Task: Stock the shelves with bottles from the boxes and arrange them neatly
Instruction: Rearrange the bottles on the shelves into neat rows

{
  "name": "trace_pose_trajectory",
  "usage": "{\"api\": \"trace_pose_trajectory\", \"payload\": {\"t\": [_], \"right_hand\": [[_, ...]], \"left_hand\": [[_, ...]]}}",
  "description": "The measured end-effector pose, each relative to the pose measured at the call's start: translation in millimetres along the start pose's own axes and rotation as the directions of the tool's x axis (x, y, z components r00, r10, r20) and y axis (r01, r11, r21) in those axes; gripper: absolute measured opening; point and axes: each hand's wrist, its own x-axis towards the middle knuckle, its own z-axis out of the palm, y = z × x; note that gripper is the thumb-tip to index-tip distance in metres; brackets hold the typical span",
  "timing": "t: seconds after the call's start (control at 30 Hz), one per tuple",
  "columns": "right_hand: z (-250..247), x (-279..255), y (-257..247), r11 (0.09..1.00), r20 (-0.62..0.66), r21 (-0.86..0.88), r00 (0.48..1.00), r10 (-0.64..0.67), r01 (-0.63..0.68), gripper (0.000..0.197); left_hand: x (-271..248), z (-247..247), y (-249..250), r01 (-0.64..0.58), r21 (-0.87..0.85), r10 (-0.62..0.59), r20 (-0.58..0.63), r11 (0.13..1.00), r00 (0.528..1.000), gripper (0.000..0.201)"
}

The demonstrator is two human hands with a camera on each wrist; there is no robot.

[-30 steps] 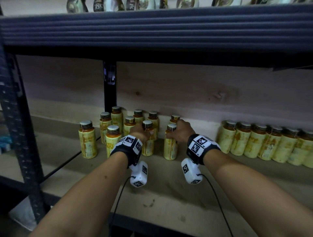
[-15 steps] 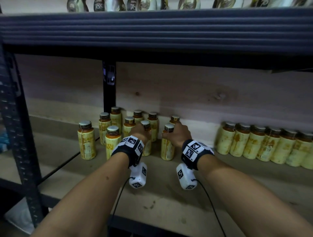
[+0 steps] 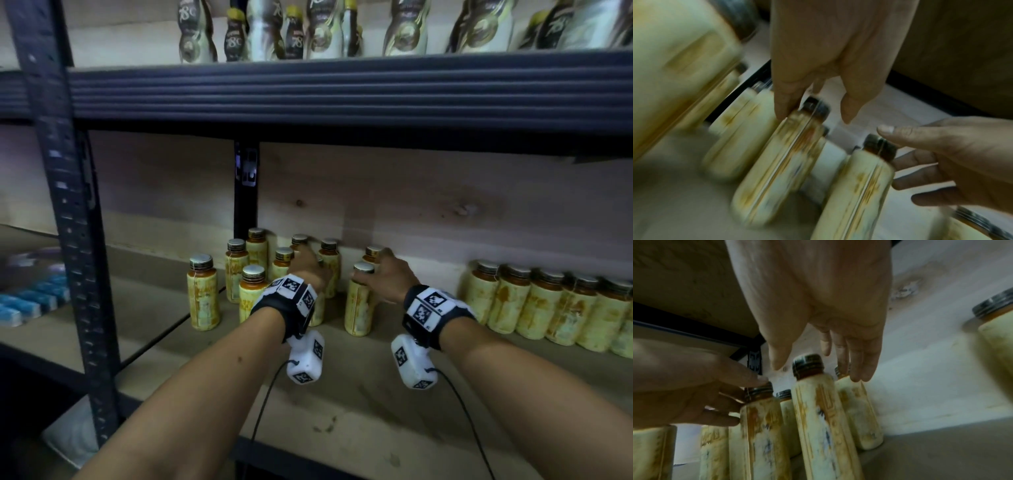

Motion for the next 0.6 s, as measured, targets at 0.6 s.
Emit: {"api": "trace_pose_trajectory", "payload": {"t": [0.6], "right_hand": [[-132, -63, 97, 0.905, -0.06, -0.39, 0.986, 0.156, -0.167, 0.033]], "left_hand": [[-39, 100, 97, -0.577, 0.256, 0.484, 0.344, 0.776, 0.804, 0.036]]}}
